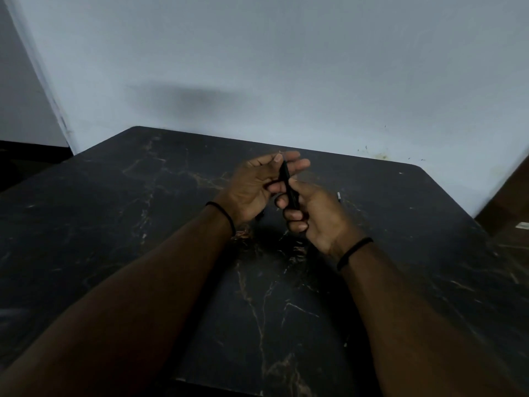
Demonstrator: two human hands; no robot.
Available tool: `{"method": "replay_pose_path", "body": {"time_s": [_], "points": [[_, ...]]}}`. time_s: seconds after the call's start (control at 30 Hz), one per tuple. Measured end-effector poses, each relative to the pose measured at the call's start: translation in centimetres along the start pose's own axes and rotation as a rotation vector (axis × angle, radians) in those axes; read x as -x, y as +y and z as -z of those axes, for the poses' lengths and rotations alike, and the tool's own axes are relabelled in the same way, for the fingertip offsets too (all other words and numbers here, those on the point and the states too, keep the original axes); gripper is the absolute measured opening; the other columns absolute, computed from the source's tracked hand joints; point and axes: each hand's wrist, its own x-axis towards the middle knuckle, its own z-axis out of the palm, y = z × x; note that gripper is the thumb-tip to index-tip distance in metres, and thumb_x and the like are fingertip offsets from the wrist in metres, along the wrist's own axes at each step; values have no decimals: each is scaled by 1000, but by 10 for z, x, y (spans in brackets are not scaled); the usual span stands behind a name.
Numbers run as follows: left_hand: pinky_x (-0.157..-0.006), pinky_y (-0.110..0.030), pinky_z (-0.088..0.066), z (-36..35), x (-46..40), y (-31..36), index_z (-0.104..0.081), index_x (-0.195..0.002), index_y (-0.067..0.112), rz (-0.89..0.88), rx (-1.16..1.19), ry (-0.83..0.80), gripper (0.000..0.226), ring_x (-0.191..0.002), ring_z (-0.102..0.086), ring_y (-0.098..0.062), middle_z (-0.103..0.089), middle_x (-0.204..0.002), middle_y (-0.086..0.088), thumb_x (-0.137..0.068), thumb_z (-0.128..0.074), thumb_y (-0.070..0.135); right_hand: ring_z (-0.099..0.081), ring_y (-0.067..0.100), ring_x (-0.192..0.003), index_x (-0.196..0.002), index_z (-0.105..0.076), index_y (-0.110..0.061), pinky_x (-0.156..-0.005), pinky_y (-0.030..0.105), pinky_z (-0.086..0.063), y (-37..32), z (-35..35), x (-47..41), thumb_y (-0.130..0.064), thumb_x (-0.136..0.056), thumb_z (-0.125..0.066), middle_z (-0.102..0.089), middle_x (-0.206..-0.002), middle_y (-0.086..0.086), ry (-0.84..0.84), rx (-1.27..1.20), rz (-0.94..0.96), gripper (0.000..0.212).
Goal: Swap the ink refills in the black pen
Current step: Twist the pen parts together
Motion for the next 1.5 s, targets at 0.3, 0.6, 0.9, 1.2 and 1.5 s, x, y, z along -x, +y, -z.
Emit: {"method": "replay_pose_path", "body": {"time_s": [0.3, 0.6, 0.9, 1.2, 1.5], "points": [[-82, -29, -43, 4, -2, -6, -66, -101, 9, -4, 32, -73, 31, -100, -66, -20, -75, -106, -10, -104, -36, 15, -23, 3, -41, -88, -53, -18, -35, 12, -15, 6, 3, 2, -37, -105, -40, -41, -56, -5, -60, 15, 16, 29], [-49, -28, -53, -5, 1, -1, -63, -98, 2, -73, 66, 58, 19, -83, -68, -26, -70, -103, -17, -100, -46, 11, -43, -2, -44, -104, -71, -15, -45, 11, -35, 14, -6, -6, -23, -100, -57, -53, -54, -9, 224, 261, 324, 16], [-63, -28, -56, 4, -5, -4, -64, -110, 2, -76, 77, -9, 22, -104, -69, -22, -75, -106, -12, -99, -46, 7, -43, 5, -49, -93, -65, -16, -40, 17, -31, 9, -3, -5, -27, -100, -55, -60, -63, -9, 246, 163, 216, 16], [-43, -25, -46, 5, -2, -3, -64, -107, 2, -49, 77, 39, 20, -71, -64, -23, -74, -101, -12, -100, -48, 9, -41, 5, -46, -99, -68, -16, -36, 17, -27, 8, -3, -5, -39, -101, -52, -69, -68, -4, 182, 163, 185, 28], [-62, -28, -54, 6, -2, -4, -65, -107, 4, -49, 48, 13, 19, -92, -71, -23, -75, -101, -10, -99, -50, 10, -47, 5, -53, -100, -63, -24, -41, 20, -33, 10, -2, -4, -36, -93, -66, -71, -73, -5, 252, 225, 217, 14]]}}
